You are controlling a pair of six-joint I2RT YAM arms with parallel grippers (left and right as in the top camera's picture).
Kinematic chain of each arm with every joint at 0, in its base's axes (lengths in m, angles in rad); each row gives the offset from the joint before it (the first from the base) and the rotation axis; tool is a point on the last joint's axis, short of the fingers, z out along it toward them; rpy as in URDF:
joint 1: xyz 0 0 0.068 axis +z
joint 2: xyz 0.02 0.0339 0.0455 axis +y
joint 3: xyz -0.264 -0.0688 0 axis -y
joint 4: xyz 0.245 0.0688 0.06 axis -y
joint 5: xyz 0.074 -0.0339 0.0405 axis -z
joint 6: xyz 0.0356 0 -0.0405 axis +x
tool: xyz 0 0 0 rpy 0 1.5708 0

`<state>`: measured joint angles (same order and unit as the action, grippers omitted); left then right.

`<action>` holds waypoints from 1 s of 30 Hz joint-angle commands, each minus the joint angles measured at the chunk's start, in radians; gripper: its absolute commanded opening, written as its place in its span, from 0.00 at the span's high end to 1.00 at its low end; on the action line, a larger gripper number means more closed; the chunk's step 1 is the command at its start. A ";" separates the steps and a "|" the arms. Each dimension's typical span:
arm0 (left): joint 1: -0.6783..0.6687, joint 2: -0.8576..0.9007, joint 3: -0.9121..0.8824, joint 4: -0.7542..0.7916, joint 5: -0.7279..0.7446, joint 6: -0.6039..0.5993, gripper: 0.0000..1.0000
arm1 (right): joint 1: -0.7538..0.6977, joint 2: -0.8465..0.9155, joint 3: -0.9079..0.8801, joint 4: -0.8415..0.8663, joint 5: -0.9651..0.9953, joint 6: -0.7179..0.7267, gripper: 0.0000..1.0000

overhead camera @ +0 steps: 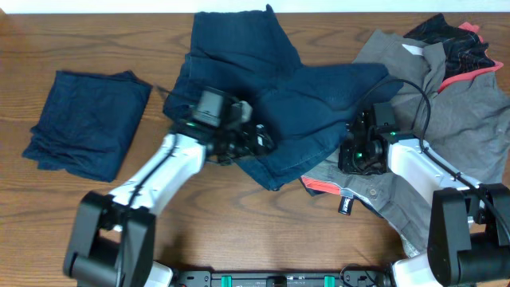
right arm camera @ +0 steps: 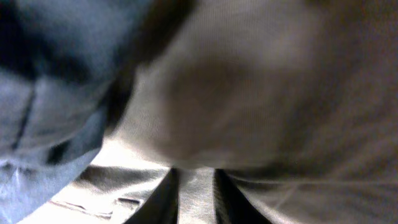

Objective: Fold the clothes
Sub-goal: 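Grasp the pants waistband with the left gripper and pull toward center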

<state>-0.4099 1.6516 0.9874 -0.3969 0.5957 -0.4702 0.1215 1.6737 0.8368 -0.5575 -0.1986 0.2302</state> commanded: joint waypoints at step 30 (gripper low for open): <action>-0.149 0.257 -0.016 -0.128 -0.060 -0.051 0.75 | -0.568 -0.367 0.119 -0.132 0.044 0.008 0.55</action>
<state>-0.5526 1.8557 1.0180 -0.4664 0.5781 -0.5064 -0.4755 1.3148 0.9531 -0.6819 -0.0517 0.2966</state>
